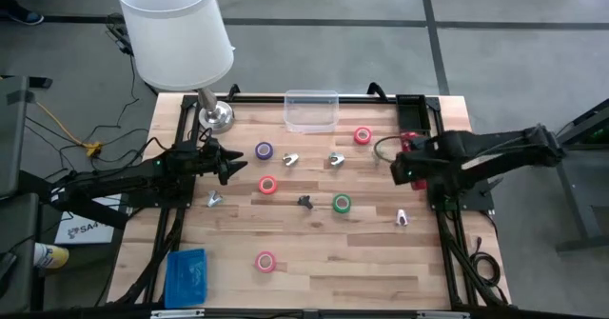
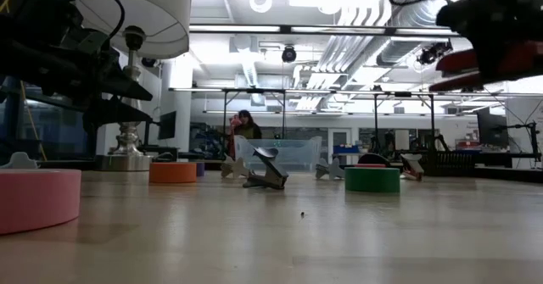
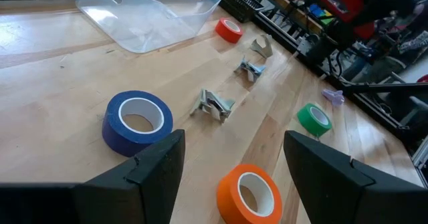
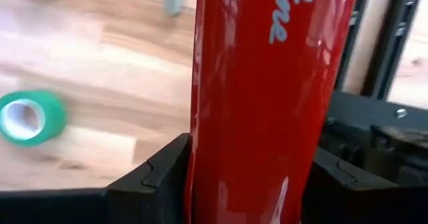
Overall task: Pick and place Stapler, Stapler remover, tape
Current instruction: Put the red stapler into the black bin
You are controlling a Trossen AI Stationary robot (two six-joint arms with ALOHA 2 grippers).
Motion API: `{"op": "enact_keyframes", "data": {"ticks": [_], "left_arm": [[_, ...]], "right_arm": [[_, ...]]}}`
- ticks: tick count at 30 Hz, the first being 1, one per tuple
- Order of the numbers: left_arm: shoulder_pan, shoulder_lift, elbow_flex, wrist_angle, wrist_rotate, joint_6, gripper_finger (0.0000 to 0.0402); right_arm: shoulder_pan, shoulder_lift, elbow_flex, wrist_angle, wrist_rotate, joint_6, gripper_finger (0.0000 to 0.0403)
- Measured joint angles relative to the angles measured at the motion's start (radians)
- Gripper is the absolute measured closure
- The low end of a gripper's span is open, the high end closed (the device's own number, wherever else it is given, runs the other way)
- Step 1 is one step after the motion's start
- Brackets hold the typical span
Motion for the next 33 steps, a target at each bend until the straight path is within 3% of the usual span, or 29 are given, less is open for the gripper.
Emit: {"op": "enact_keyframes", "data": {"ticks": [7,13,33], "left_arm": [[0.0,0.0,0.0,0.0,0.0,0.0,0.0151],[0.0,0.0,0.0,0.0,0.0,0.0,0.0151],[0.0,0.0,0.0,0.0,0.0,0.0,0.0151]], "right_arm": [[-0.167,-0.145,-0.119,0.022,-0.015,-0.143,0.0207],[-0.286,-0.186,-0.178,0.092,-0.03,-0.269,0.0207],[-0.732,0.021,-0.213,0.489,-0.041,-0.471,0.0207]]}}
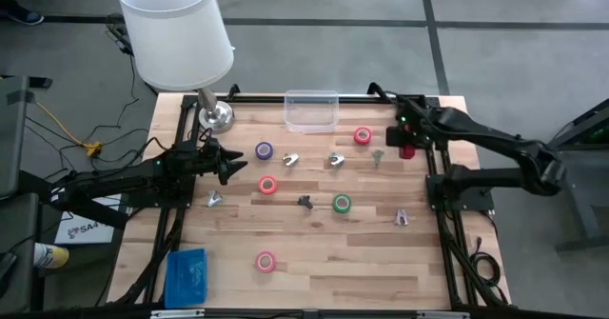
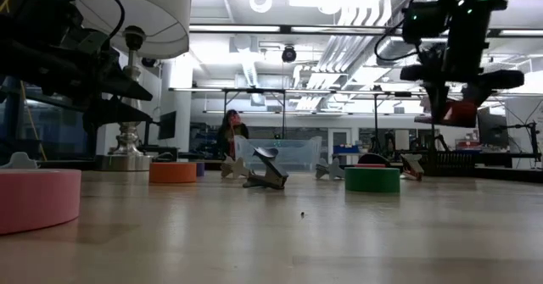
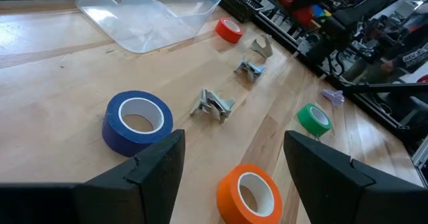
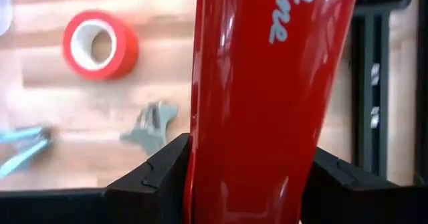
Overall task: Pick and place Stapler, Stapler remover, tape
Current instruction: Put the red stapler into the black bin
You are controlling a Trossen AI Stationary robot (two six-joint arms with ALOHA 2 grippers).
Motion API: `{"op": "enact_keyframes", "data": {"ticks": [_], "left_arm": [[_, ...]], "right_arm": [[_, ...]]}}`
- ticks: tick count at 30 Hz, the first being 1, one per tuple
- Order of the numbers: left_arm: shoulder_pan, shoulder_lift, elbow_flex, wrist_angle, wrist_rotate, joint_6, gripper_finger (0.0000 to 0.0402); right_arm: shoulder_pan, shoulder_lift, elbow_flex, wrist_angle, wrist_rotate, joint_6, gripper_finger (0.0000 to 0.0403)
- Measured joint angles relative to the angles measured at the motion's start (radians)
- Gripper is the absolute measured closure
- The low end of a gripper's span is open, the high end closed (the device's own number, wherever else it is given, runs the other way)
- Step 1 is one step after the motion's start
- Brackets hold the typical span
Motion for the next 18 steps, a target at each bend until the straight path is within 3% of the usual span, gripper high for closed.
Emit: {"op": "enact_keyframes", "data": {"ticks": [9,18], "left_arm": [[0.0,0.0,0.0,0.0,0.0,0.0,0.0151],[0.0,0.0,0.0,0.0,0.0,0.0,0.0151]], "right_arm": [[-0.132,0.109,0.001,0.231,0.078,-0.132,0.0207],[-0.246,0.224,0.121,0.271,0.231,-0.286,0.0208]]}}
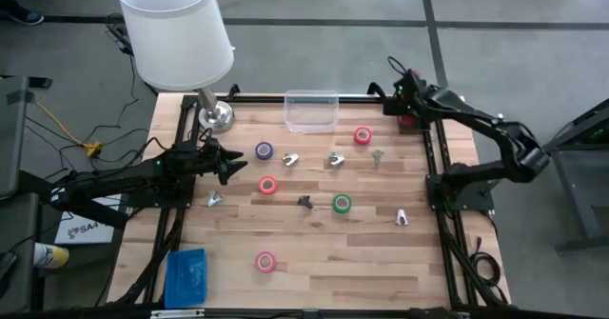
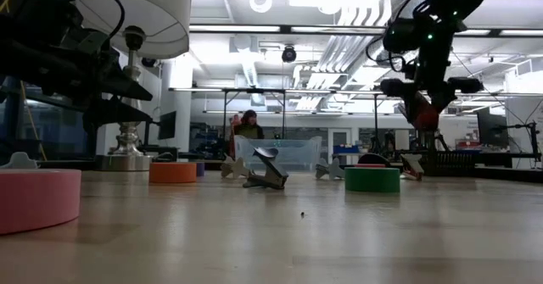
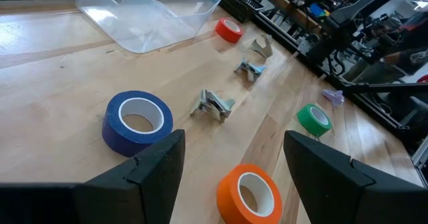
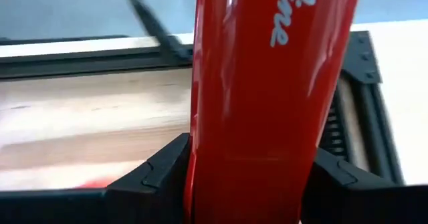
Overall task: Pick and place Stapler, Stapler remover, tape
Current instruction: Put the red stapler into the black bin
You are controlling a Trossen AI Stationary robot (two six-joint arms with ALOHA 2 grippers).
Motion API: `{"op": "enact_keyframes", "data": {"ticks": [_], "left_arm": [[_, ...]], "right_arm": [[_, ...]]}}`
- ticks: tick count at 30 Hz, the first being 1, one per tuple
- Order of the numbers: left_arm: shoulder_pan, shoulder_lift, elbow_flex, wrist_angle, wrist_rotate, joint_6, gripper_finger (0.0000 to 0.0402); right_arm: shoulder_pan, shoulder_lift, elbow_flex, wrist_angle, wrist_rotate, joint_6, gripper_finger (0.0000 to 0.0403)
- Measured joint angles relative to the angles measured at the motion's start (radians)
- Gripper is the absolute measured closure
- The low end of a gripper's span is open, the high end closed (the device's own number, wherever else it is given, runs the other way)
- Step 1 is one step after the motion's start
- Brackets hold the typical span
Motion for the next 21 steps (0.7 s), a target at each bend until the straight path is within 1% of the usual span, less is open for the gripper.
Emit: {"op": "enact_keyframes", "data": {"ticks": [7,10,17,21], "left_arm": [[0.0,0.0,0.0,0.0,0.0,0.0,0.0151],[0.0,0.0,0.0,0.0,0.0,0.0,0.0151],[0.0,0.0,0.0,0.0,0.0,0.0,0.0151],[0.0,0.0,0.0,0.0,0.0,0.0,0.0151]], "right_arm": [[-0.005,0.156,0.039,-0.033,0.082,0.021,0.0208],[-0.013,0.208,0.057,-0.042,0.09,0.038,0.0208],[-0.024,0.272,0.079,-0.054,0.136,0.07,0.0208],[-0.023,0.301,0.099,-0.095,0.149,0.087,0.0208]]}}
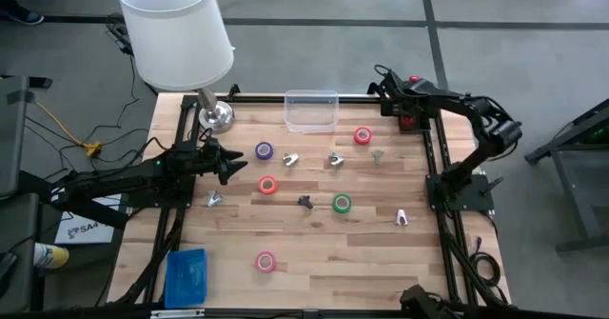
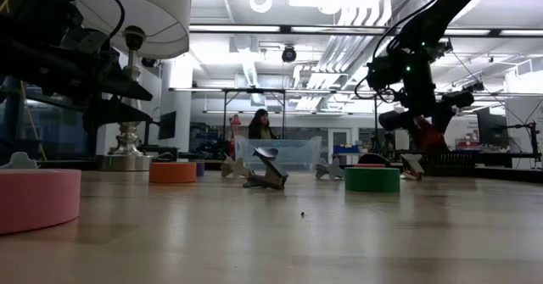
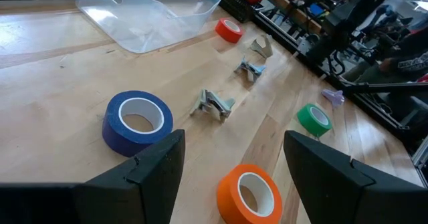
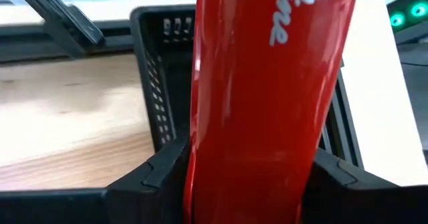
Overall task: Pick and place Stapler, Stapler remover, tape
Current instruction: Put the red stapler into the black bin
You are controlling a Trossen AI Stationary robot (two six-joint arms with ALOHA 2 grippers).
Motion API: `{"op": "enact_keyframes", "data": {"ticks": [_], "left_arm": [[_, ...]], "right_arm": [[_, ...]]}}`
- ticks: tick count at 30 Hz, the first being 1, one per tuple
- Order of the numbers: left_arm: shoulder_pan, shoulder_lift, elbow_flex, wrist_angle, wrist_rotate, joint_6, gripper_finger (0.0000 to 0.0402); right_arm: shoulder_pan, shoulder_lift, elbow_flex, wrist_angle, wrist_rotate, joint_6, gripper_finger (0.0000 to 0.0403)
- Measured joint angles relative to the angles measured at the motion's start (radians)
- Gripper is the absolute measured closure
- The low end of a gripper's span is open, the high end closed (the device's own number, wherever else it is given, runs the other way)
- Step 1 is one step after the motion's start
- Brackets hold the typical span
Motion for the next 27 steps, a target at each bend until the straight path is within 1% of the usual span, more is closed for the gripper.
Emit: {"op": "enact_keyframes", "data": {"ticks": [6,10,15,22,27], "left_arm": [[0.0,0.0,0.0,0.0,0.0,0.0,0.0151],[0.0,0.0,0.0,0.0,0.0,0.0,0.0151],[0.0,0.0,0.0,0.0,0.0,0.0,0.0151],[0.0,0.0,0.0,0.0,0.0,0.0,0.0151],[0.0,0.0,0.0,0.0,0.0,0.0,0.0151]], "right_arm": [[0.0,0.042,0.025,-0.057,-0.003,0.012,0.0208],[0.0,0.048,0.025,-0.05,-0.005,0.034,0.0208],[-0.003,0.048,0.022,-0.023,0.018,0.052,0.0208],[-0.002,0.088,0.018,-0.046,0.034,0.016,0.0208],[-0.002,0.094,0.018,-0.038,0.045,0.016,0.0208]]}}
